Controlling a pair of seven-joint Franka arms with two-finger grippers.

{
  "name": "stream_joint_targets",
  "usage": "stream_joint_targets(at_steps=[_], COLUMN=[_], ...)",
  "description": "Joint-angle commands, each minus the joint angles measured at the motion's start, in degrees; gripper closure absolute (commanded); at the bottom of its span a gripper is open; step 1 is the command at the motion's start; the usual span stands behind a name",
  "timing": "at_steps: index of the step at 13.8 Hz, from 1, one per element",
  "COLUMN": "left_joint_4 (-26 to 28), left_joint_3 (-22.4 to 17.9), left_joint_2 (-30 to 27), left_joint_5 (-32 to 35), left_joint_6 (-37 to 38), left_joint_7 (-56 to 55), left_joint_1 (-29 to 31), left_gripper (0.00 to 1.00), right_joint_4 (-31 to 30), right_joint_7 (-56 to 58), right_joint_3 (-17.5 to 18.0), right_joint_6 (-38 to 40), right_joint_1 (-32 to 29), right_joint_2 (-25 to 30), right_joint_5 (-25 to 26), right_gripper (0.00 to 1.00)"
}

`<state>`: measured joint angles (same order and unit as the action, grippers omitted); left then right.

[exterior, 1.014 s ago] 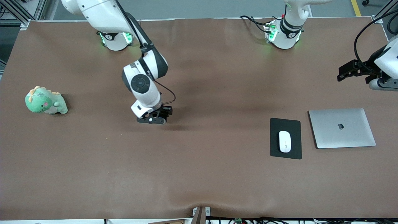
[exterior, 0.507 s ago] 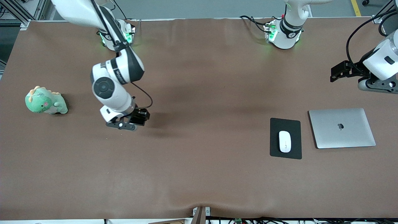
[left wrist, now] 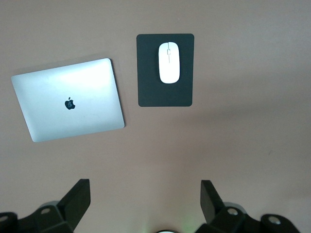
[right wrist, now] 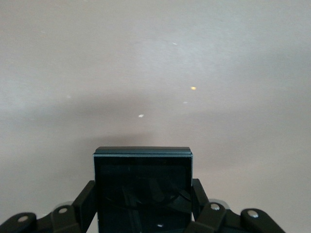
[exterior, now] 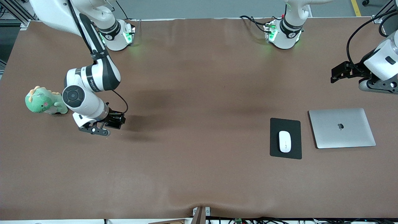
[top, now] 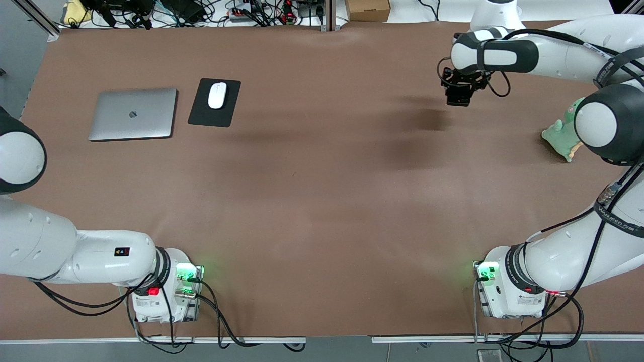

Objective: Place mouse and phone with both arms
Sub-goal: 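Carry the black phone with the right gripper toward the green plush toy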

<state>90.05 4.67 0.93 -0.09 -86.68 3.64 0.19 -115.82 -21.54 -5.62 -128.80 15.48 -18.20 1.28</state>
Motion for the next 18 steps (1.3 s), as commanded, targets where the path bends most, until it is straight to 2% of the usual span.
stream_joint_targets(at_steps=[1,5,9,11,13,18], left_joint_4=[-0.93,-0.93,-0.93,-0.93,-0.93,-0.93], left_joint_3=[0.26,0.26,0.26,0.26,0.26,0.26], left_joint_2=[0.3,0.3,0.3,0.3,0.3,0.3], left_joint_5=[0.09,0.09,0.09,0.09,0.09,0.09], left_joint_6=[-0.06,0.02,0.02,0.02,0.02,0.02], left_joint_7=[0.85,0.85,0.93,0.93,0.93,0.84], left_joint_1=[0.33,0.42,0.51,0.42,0.42,0.42], left_gripper=[0.0,0.0,0.0,0.0,0.0,0.0], right_joint_4=[-4.76,-14.06,-20.92,-23.83,-24.19,-25.16], right_joint_7=[6.22,17.05,17.59,22.39,24.35,24.44], right_joint_3=[1.05,1.05,0.97,1.14,1.14,1.23], right_joint_6=[-1.36,-14.43,-22.18,-26.14,-26.51,-26.86], right_joint_1=[-5.18,-13.62,-16.53,-19.51,-21.28,-21.2], right_joint_2=[3.87,5.02,4.84,4.41,4.06,2.48], right_joint_5=[1.01,1.0,1.0,1.0,1.0,1.0], right_gripper=[1.0,1.0,1.0,1.0,1.0,1.0])
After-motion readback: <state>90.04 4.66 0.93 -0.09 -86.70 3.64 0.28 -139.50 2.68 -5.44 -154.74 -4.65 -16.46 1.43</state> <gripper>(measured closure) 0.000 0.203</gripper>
